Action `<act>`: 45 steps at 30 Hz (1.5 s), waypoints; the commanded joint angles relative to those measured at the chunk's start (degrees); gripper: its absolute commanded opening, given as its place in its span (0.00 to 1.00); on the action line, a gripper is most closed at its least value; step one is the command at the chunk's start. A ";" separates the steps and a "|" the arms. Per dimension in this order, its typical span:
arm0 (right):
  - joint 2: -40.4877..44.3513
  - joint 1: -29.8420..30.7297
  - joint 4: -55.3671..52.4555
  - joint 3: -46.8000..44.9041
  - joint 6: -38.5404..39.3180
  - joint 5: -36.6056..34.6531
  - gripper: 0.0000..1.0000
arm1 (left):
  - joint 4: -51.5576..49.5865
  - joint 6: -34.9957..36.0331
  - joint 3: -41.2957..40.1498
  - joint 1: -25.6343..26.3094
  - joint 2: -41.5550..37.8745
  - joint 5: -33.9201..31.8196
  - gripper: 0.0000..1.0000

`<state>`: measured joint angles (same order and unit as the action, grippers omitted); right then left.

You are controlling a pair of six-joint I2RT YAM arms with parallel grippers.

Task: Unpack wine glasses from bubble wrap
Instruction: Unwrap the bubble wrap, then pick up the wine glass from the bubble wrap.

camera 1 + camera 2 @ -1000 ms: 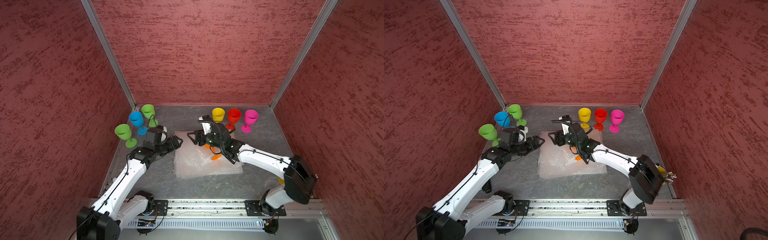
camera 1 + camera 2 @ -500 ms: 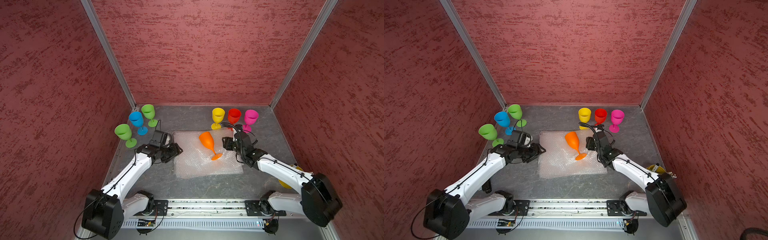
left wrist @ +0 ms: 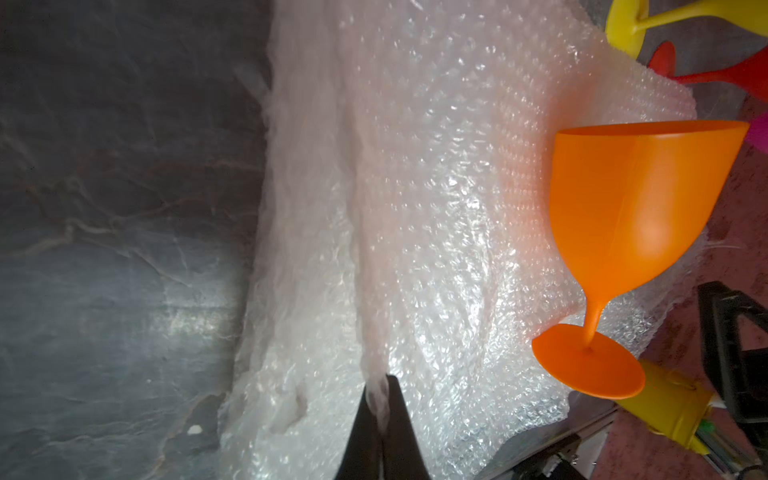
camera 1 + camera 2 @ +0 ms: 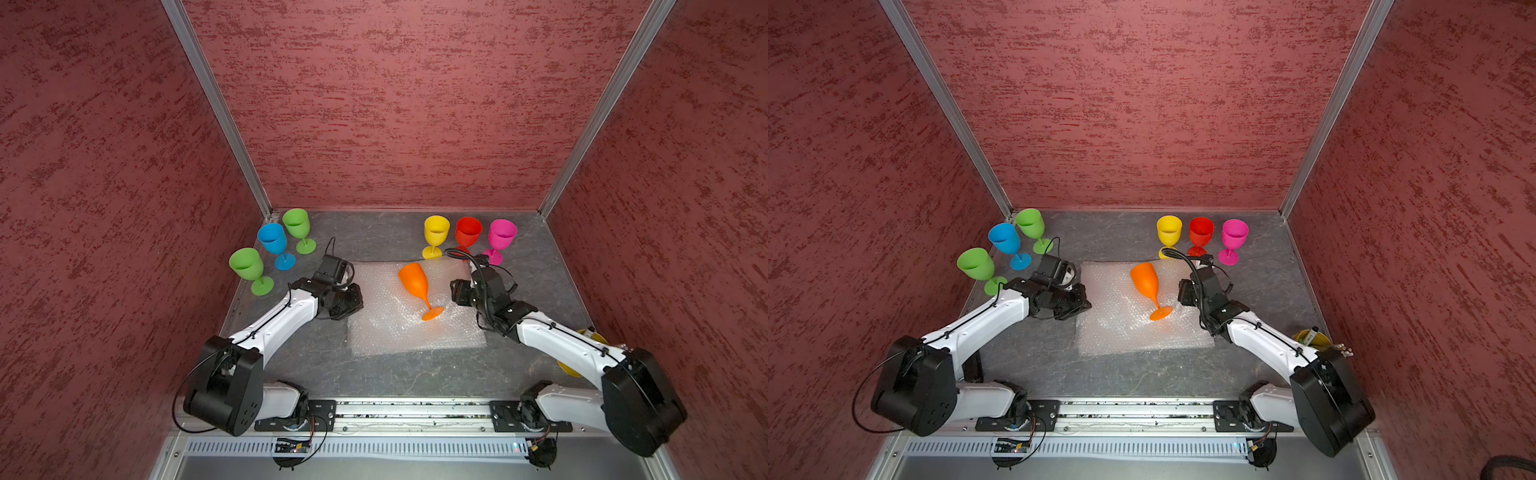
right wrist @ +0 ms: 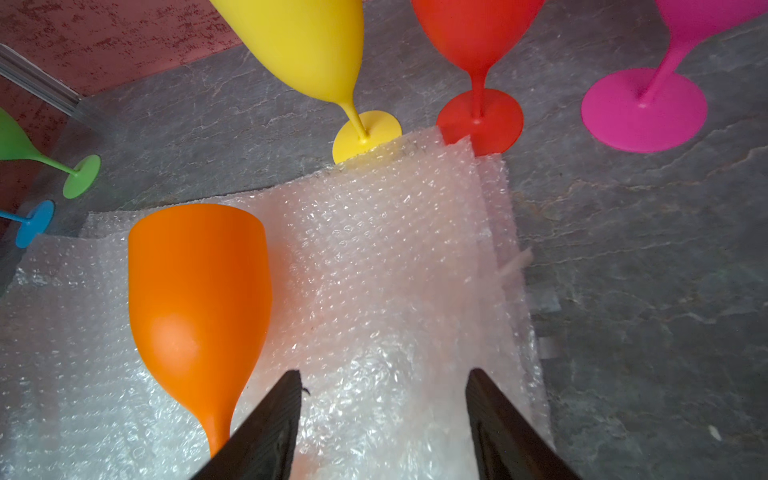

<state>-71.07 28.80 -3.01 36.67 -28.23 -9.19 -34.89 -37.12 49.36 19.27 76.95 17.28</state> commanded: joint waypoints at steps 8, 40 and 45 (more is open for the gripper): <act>-1.07 -0.32 -3.21 5.38 3.96 9.46 0.71 | -0.84 2.82 3.66 0.16 3.22 -8.04 0.22; 10.91 -0.50 -9.72 5.52 4.48 -2.97 0.68 | -28.49 -19.14 50.13 18.35 30.94 -16.52 1.00; 11.92 -0.72 -7.12 2.54 3.48 -1.95 0.68 | -33.97 -20.18 59.60 19.05 41.00 -14.20 1.00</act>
<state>-59.83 28.58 -13.08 40.25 -23.35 -9.93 -63.09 -55.20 105.78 38.00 115.59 0.86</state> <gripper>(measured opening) 0.678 0.996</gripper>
